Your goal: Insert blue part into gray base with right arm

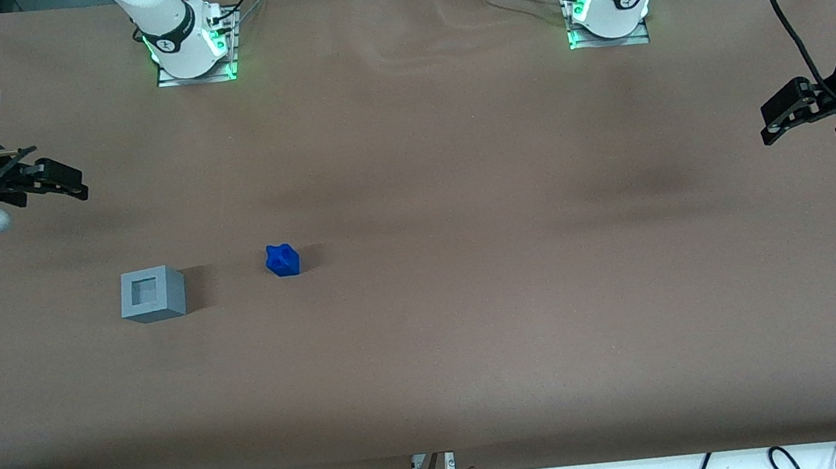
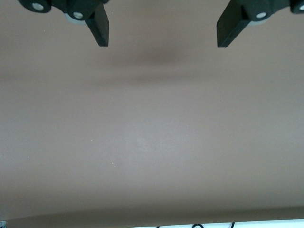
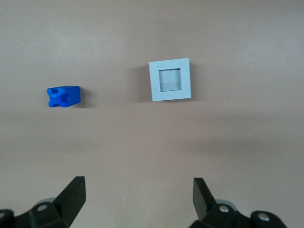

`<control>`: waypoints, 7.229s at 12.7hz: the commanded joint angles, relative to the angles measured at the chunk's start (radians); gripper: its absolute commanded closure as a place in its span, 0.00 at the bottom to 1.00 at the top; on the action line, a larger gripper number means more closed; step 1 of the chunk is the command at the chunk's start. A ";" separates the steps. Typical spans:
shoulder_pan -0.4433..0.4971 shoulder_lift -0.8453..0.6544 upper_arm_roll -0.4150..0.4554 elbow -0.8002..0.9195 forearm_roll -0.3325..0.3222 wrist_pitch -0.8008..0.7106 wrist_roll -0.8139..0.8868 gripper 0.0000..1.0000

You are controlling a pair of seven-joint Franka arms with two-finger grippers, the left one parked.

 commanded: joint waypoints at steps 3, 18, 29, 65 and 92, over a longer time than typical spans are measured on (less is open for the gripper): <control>0.012 0.026 0.105 -0.082 0.013 0.158 0.113 0.00; 0.153 0.416 0.191 -0.209 0.002 0.776 0.298 0.01; 0.169 0.471 0.189 -0.234 -0.056 0.828 0.349 0.81; 0.077 0.368 -0.154 -0.106 0.062 0.484 -0.311 0.88; 0.077 0.304 -0.147 -0.071 0.062 0.420 -0.298 0.00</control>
